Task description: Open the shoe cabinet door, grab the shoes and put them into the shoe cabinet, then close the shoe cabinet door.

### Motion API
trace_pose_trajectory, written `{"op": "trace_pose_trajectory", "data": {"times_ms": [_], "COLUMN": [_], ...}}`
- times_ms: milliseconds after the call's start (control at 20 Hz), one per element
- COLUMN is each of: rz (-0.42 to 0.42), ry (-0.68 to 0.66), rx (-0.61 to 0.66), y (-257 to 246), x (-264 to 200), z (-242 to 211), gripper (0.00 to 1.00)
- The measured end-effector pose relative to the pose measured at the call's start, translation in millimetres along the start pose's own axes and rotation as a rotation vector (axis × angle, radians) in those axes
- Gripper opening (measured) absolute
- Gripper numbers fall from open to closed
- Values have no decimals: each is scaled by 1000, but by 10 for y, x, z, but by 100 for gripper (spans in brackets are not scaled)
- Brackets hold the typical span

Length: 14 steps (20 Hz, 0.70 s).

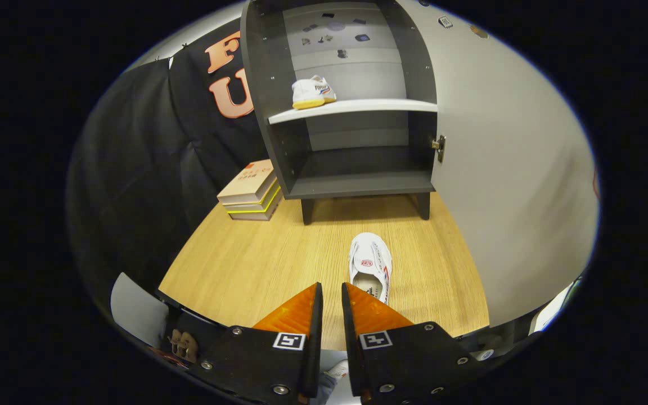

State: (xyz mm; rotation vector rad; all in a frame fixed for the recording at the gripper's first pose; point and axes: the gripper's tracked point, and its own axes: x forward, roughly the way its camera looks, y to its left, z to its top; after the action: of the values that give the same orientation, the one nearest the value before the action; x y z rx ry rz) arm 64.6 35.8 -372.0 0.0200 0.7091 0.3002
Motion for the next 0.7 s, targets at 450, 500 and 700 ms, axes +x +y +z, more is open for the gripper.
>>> {"op": "trace_pose_trajectory", "data": {"times_ms": [450, 500, 700], "rz": [25, 23, 43], "ry": [163, 167, 196], "rx": [-23, -28, -6], "y": [-208, -237, -284], "x": [969, 1042, 1300], "z": [-449, -449, -478], "gripper": [22, 22, 22]}}
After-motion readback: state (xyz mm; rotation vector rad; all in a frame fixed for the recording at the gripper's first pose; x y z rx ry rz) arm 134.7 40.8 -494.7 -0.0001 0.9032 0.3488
